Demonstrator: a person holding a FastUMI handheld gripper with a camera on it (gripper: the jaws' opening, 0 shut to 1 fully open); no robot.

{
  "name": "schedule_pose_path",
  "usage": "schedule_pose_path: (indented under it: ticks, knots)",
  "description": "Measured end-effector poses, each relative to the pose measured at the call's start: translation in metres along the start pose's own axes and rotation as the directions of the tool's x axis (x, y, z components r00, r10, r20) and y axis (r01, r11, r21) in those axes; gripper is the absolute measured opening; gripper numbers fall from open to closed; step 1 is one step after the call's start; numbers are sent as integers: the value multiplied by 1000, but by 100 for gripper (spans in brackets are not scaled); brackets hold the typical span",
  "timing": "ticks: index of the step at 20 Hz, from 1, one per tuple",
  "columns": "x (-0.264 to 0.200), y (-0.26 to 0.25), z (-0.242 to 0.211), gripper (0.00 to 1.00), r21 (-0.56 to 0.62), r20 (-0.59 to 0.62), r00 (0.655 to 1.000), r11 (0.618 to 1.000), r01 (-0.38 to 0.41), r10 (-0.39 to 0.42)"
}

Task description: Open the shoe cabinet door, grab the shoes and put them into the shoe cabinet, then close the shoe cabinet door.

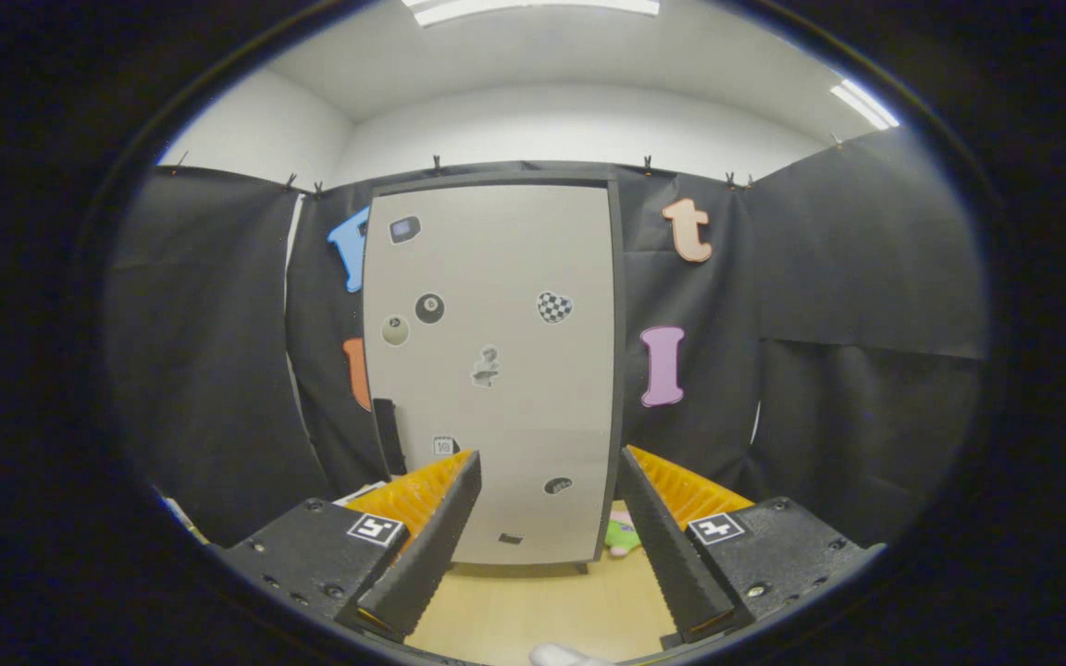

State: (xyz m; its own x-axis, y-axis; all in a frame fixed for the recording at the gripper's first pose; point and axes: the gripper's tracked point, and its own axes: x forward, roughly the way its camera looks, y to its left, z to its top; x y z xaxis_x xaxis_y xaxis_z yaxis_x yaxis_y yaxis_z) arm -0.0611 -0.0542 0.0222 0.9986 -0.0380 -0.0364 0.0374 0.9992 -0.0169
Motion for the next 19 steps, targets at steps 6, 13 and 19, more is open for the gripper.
schedule_pose_path:
  ticks: [6, 13, 19]
  knots:
    - [-4, 1, 1, 97, -7, 2, 1000, 1000, -5, 5]
    - [-3, 2, -1, 97, -9, 0, 1000, 1000, -2, 2]
    - [-4, -1, -1, 97, -9, -1, 1000, 1000, 2, -2]
